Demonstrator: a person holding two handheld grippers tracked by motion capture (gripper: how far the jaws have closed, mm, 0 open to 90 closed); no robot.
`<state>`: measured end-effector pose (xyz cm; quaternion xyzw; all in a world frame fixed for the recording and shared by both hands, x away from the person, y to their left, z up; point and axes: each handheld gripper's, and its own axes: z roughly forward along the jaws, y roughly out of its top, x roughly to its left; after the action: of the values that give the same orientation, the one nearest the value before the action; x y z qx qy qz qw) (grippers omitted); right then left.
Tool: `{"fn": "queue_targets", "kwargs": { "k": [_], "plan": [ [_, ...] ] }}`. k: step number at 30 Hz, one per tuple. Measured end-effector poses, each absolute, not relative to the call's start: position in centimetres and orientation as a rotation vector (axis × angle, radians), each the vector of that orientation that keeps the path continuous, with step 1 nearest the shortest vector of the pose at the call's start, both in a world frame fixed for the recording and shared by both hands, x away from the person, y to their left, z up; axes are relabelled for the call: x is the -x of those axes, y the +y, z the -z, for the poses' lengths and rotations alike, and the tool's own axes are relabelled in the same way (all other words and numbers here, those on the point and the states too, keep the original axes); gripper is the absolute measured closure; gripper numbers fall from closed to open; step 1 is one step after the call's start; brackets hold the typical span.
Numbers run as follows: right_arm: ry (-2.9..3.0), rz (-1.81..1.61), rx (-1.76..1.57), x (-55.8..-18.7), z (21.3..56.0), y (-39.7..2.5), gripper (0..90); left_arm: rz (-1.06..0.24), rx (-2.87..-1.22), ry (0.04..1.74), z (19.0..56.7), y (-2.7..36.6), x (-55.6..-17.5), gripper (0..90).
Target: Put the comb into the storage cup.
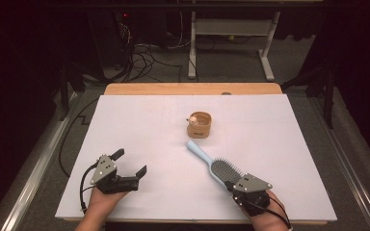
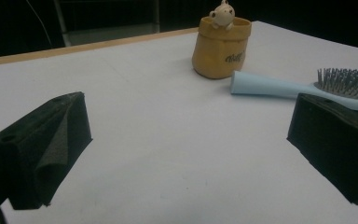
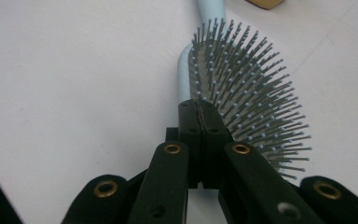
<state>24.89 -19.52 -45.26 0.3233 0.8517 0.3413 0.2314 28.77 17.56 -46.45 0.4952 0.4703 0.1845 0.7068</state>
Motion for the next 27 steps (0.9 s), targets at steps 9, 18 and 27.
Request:
{"fn": "queue_targets", "kwargs": {
  "k": [9,18,27],
  "plan": [
    [2.363,-1.030,-0.932,-25.4,45.3,-20.2,90.0,-0.404,-1.109,1.046,46.5,17.5,-28.7,0.4],
    [2.224,-1.279,-0.955,-25.8,43.8,-21.9,90.0,-0.412,-1.117,1.033,46.5,17.4,-28.6,0.6],
    [1.961,-1.264,-1.157,-28.0,44.1,-27.1,84.8,-0.422,-1.129,1.022,46.8,17.2,-28.7,0.7]
  ]
}}
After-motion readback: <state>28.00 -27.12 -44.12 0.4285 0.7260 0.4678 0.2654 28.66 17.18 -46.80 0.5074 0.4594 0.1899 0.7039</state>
